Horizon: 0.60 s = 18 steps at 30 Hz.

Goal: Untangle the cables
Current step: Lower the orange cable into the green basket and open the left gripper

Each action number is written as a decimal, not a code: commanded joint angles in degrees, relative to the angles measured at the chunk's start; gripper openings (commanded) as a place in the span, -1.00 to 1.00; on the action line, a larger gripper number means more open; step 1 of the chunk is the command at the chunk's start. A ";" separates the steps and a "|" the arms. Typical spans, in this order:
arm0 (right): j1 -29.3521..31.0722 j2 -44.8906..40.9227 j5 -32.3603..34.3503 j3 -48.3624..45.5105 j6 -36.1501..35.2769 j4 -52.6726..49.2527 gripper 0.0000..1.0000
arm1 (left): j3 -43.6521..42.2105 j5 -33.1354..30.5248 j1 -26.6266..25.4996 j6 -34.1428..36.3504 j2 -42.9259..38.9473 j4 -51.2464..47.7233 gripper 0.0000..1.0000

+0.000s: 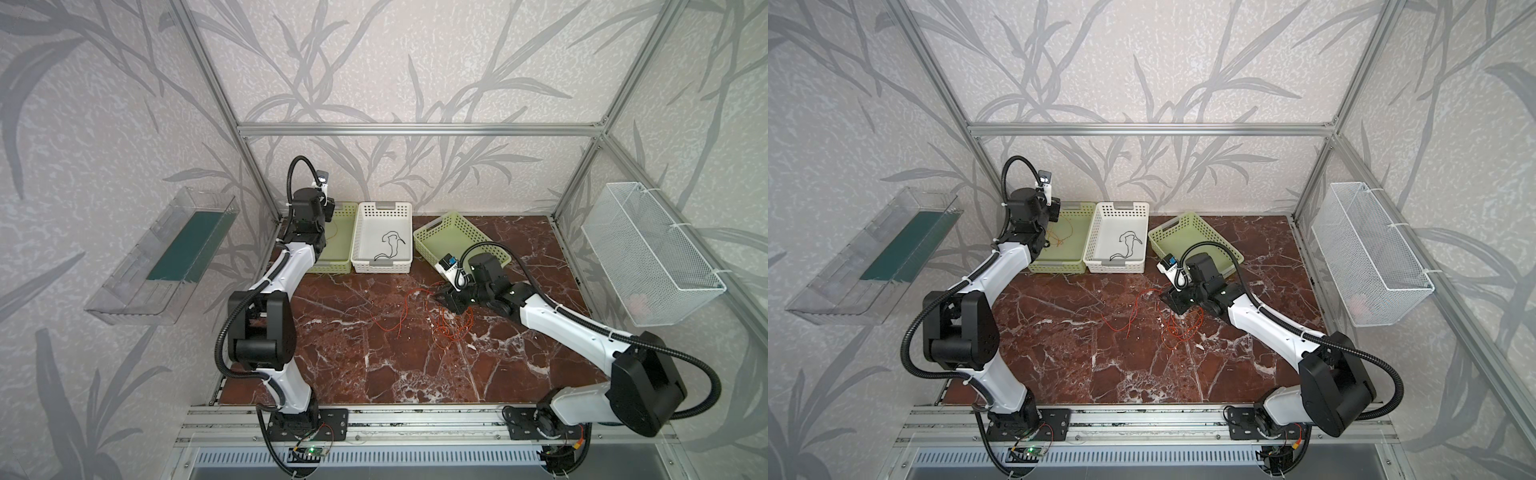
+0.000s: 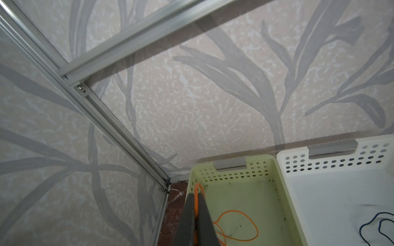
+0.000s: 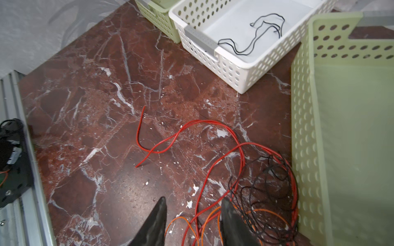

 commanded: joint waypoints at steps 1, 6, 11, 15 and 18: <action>-0.16 2.26 5.87 2.05 -0.26 -5.78 -0.16 | -2.39 1.58 0.90 -6.66 0.97 1.07 -1.00; -0.04 5.54 6.50 4.10 -0.12 -10.12 -0.20 | -2.27 5.69 1.39 -12.16 1.24 -4.21 -0.22; 0.95 8.52 6.40 5.00 0.81 -12.77 -0.24 | -2.26 6.84 1.31 -17.52 -2.32 -7.19 0.99; 2.34 11.97 5.33 6.94 1.34 -14.56 -0.27 | -4.27 9.67 0.97 -19.43 -6.72 -8.93 0.99; 3.42 15.15 5.32 8.48 1.08 -16.22 -0.29 | -7.39 11.65 0.31 -21.10 -11.03 -8.82 0.99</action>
